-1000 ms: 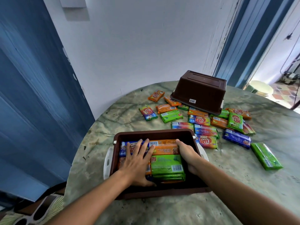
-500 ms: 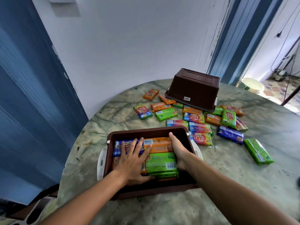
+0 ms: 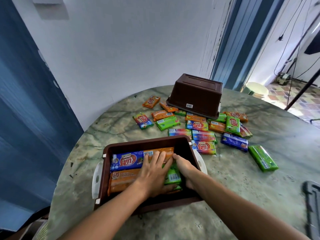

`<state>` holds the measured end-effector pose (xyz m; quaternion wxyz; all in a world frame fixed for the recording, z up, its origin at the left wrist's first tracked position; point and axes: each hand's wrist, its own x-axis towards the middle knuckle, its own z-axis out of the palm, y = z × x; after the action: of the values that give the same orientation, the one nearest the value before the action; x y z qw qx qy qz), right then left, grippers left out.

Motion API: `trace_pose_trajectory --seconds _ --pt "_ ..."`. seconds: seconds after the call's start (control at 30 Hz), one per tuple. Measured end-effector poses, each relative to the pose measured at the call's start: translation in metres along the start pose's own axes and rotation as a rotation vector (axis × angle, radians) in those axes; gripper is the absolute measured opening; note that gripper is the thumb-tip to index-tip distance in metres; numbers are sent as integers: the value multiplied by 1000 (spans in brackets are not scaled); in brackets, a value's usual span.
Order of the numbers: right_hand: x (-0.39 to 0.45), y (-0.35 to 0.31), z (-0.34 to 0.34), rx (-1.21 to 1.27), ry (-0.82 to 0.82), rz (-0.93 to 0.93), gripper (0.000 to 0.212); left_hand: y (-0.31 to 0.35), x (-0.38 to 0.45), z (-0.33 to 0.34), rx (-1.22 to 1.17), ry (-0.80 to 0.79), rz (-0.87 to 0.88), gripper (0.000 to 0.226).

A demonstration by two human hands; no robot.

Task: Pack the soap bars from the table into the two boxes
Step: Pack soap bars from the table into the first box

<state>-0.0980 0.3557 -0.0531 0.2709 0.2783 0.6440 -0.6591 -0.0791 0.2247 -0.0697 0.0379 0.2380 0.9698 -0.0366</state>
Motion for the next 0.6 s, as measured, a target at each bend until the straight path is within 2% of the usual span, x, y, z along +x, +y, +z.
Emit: trace_pose_trajectory --seconds 0.13,0.2,0.27,0.4,0.47,0.6 --pt "-2 4 0 -12 -21 3 42 -4 0 3 -4 0 24 94" --pt "-3 5 2 26 -40 11 41 -11 -2 0 1 -53 44 105" --pt "-5 5 6 66 -52 4 39 -17 -5 0 47 -28 95 119" --pt "-1 5 3 138 -62 3 43 -12 -5 10 54 -59 66 135" --pt "2 6 -2 120 -63 26 46 -5 -3 7 74 -58 66 124" --pt "-1 4 -6 52 -69 44 41 -1 1 10 142 69 100 69"
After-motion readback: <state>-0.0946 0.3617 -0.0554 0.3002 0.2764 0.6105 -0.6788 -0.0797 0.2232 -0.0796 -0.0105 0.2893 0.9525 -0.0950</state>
